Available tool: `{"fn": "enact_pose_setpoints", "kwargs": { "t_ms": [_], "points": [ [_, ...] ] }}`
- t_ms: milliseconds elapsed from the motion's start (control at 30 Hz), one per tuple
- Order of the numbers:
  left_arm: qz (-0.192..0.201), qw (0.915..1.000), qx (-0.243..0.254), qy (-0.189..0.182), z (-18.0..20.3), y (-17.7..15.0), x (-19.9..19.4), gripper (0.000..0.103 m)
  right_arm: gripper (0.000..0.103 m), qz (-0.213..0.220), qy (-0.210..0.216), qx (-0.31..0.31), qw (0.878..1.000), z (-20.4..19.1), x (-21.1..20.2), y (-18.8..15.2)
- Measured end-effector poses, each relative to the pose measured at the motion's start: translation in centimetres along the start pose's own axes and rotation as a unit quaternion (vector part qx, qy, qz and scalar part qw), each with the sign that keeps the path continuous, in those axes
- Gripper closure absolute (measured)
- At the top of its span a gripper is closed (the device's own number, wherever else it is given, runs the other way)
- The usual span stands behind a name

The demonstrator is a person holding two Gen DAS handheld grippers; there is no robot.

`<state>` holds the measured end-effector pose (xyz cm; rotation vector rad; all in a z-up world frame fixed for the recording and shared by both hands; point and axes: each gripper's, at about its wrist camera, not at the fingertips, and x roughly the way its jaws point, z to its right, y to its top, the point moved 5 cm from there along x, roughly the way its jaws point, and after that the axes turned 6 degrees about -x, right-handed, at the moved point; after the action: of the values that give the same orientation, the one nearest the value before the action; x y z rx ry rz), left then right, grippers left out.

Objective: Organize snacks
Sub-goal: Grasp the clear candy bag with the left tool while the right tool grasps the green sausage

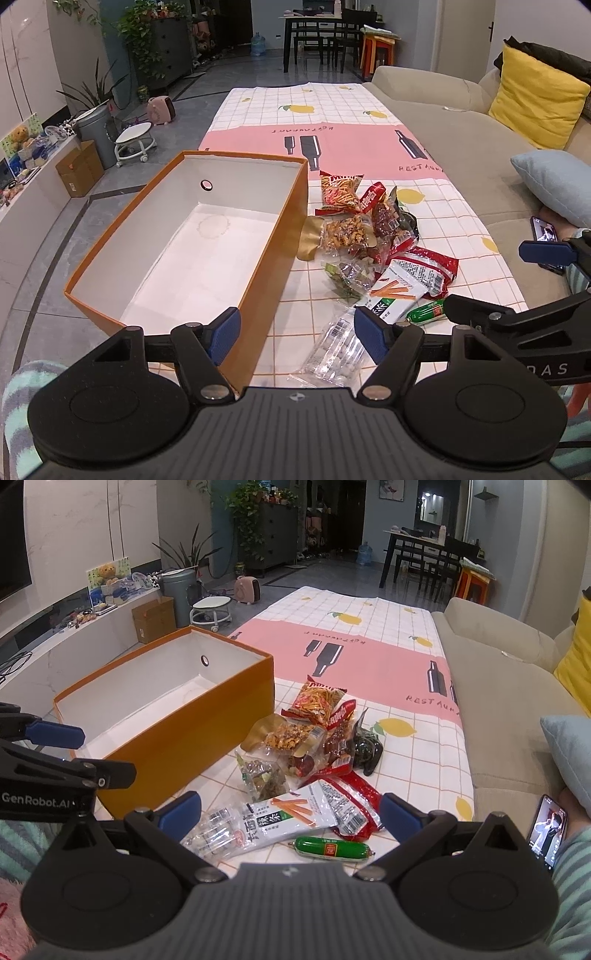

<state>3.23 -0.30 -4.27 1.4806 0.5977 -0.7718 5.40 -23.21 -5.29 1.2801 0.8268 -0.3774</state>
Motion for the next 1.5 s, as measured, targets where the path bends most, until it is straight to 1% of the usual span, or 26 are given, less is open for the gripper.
{"fn": "enact_pose_setpoints", "kwargs": {
  "t_ms": [100,133,233,267,300,333,367,400,467,533,567,600,633,733,800,867,933,967,1033,1133,1267,1433,1500],
  "points": [
    [-0.008,1.0,0.005,-0.002,0.1,0.2,0.5,0.029,0.004,-0.004,0.006,-0.001,1.0,-0.1,0.3,-0.2],
    [-0.011,0.9999,0.009,-0.008,0.3,0.4,0.7,0.032,0.004,-0.004,0.009,-0.002,1.0,-0.1,0.5,-0.4],
    [-0.02,0.9988,0.03,-0.034,1.3,0.6,1.2,0.037,0.004,-0.008,0.012,-0.009,1.0,0.0,1.4,-1.1],
    [-0.028,0.9975,0.041,-0.051,1.9,0.6,1.5,0.037,0.006,-0.011,0.011,-0.011,1.0,0.2,1.8,-1.3],
    [-0.035,0.9957,0.051,-0.069,2.6,0.6,1.8,0.037,0.014,-0.014,0.009,-0.011,1.0,0.5,2.1,-1.6],
    [-0.04,0.9942,0.057,-0.082,3.1,0.6,2.1,0.037,0.019,-0.02,0.006,-0.009,1.0,0.8,2.5,-1.8],
    [-0.044,0.9933,0.061,-0.088,3.5,0.6,2.5,0.037,0.025,-0.028,0.002,-0.005,1.0,1.3,3.0,-2.1],
    [-0.048,0.9923,0.07,-0.09,3.9,0.6,3.0,0.037,0.027,-0.036,-0.002,0.002,0.999,1.7,3.5,-2.4],
    [-0.064,0.9897,0.094,-0.087,4.6,0.3,4.2,0.037,0.027,-0.048,0.001,0.017,0.999,2.4,4.4,-2.9],
    [-0.09,0.9866,0.112,-0.078,5.1,-0.3,5.9,0.036,0.027,-0.056,0.009,0.025,0.998,2.8,5.2,-3.4],
    [-0.098,0.9852,0.119,-0.074,5.3,-0.5,6.5,0.035,0.028,-0.061,0.013,0.028,0.998,3.0,5.7,-3.8],
    [-0.106,0.9834,0.128,-0.074,5.4,-0.8,7.1,0.031,0.029,-0.066,0.017,0.028,0.997,3.0,6.1,-4.1],
    [-0.114,0.9813,0.137,-0.072,5.5,-1.1,7.7,0.029,0.029,-0.069,0.021,0.028,0.997,3.1,6.5,-4.4],
    [-0.142,0.9763,0.147,-0.071,5.6,-2.0,9.4,0.027,0.032,-0.084,0.036,0.033,0.995,3.4,7.8,-5.3],
    [-0.158,0.9742,0.147,-0.066,5.4,-2.3,10.5,0.027,0.033,-0.09,0.048,0.032,0.994,3.6,8.7,-5.7],
    [-0.171,0.9719,0.151,-0.058,5.3,-2.6,11.8,0.027,0.033,-0.091,0.056,0.007,0.994,3.4,9.4,-5.8],
    [-0.182,0.9702,0.151,-0.052,5.0,-2.9,12.8,0.027,0.031,-0.083,0.052,-0.035,0.995,3.2,9.9,-5.6],
    [-0.186,0.9698,0.149,-0.052,4.9,-3.0,13.2,0.026,0.028,-0.079,0.047,-0.058,0.994,3.0,10.1,-5.4],
    [-0.19,0.9695,0.146,-0.052,4.8,-3.2,13.8,0.024,0.027,-0.072,0.046,-0.093,0.992,2.9,10.8,-5.3],
    [-0.195,0.9694,0.141,-0.05,4.6,-3.6,14.5,0.024,0.027,-0.076,0.061,-0.113,0.989,3.1,11.9,-5.4],
    [-0.201,0.9691,0.134,-0.051,4.5,-3.9,15.4,0.024,0.027,-0.086,0.07,-0.146,0.983,3.1,13.2,-6.0],
    [-0.203,0.9686,0.135,-0.05,4.4,-4.3,16.2,0.023,0.027,-0.099,0.075,-0.154,0.98,2.9,14.1,-6.7],
    [-0.204,0.969,0.13,-0.052,4.3,-4.3,16.3,0.023,0.034,-0.102,0.079,-0.144,0.981,2.9,13.9,-6.8]
  ]
}}
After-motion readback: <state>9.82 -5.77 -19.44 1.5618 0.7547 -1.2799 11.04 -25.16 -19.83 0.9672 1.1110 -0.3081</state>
